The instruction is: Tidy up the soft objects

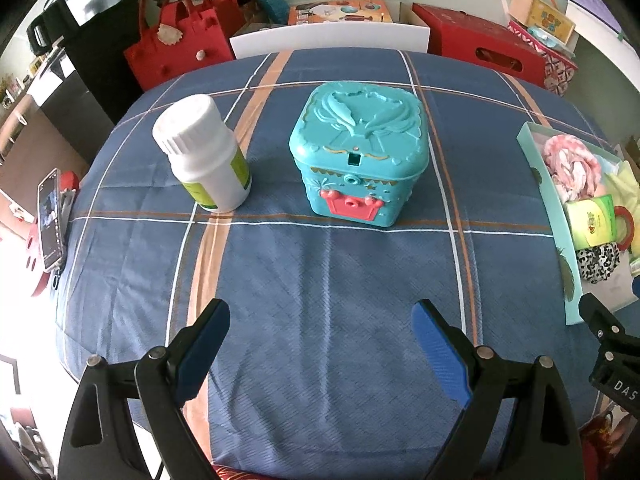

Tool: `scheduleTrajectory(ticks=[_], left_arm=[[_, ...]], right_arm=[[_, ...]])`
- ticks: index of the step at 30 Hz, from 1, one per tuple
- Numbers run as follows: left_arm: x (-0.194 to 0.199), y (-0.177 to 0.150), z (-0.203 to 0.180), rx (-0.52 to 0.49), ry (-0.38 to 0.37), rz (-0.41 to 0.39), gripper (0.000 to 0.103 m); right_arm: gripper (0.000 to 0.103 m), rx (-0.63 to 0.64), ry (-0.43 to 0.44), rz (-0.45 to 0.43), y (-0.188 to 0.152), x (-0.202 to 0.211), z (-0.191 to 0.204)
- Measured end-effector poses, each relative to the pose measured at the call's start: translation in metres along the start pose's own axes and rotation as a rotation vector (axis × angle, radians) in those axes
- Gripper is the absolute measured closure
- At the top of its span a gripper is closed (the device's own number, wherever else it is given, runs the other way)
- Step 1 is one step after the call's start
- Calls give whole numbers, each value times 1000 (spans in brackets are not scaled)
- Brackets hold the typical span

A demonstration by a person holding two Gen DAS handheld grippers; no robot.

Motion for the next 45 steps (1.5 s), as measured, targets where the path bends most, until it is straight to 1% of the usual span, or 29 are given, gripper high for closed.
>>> scheduleTrajectory(ticks=[16, 45], left_arm=[[-2, 1, -8, -23, -12, 7, 11], [-3, 2, -8, -19, -12, 11, 11]], right_arm=[[0, -3, 24, 16, 0, -6, 0], [0, 1, 25, 19, 0, -8, 3]])
Point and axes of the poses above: each gripper's, at about its wrist camera, not at the fingertips, and x roughly against the way its jaws point, z to its left, y to its top, the point moved 4 cm from there along -x, roughly the way its jaws point, and after that the axes turned 11 degrees about z, right-handed, at the moved point
